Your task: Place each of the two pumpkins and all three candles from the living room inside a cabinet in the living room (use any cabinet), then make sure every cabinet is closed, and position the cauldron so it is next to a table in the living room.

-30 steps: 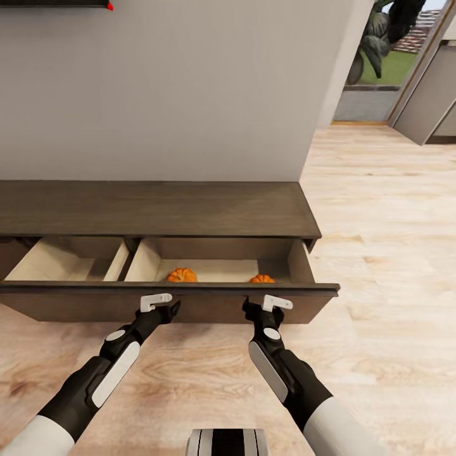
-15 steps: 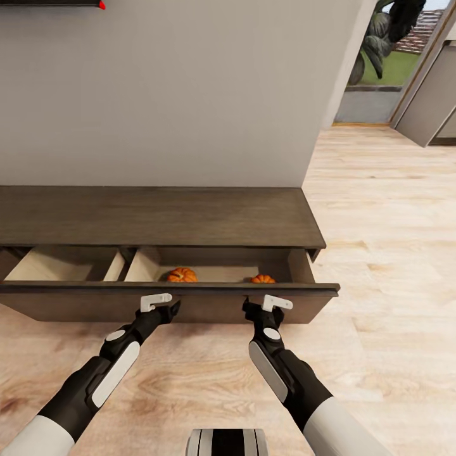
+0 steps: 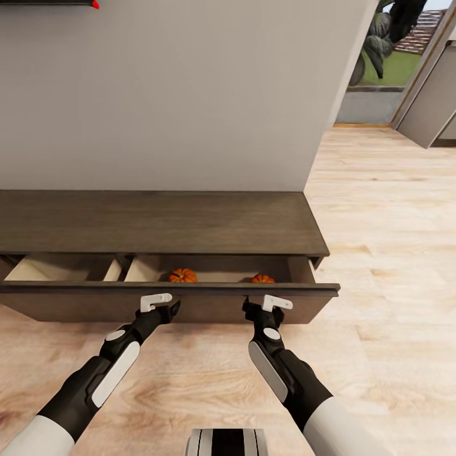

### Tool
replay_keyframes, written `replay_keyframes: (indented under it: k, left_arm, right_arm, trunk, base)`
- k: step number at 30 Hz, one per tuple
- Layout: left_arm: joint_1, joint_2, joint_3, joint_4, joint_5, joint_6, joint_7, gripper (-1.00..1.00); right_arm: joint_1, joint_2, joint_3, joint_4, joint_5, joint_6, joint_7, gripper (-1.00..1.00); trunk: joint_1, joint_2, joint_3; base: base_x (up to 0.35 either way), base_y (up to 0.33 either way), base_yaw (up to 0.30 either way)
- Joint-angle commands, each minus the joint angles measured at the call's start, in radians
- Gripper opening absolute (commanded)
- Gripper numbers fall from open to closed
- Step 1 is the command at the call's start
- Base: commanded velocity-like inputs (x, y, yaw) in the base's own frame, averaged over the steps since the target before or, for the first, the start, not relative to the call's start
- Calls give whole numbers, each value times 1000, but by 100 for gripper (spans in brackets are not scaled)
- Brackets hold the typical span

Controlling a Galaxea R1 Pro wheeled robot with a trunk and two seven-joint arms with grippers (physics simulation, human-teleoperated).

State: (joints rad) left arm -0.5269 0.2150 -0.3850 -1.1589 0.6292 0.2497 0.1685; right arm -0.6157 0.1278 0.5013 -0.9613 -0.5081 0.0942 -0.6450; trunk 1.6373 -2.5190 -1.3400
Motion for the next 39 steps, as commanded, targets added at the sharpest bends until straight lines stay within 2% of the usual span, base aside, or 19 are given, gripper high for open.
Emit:
replay_keyframes:
  k: [1, 39]
  left_arm:
    - [-1, 1, -4, -2, 10, 2, 9, 100]
    - [0, 1, -5, -2, 12, 2, 9, 100]
  right_arm:
    - [-1, 0, 3, -2, 0, 5, -5, 100]
    - [-1, 0, 2, -2, 0, 7, -5, 100]
  trunk:
    - [0, 0, -1]
    - [0, 0, -1]
  base:
    - [113, 0, 0]
    - [114, 0, 0]
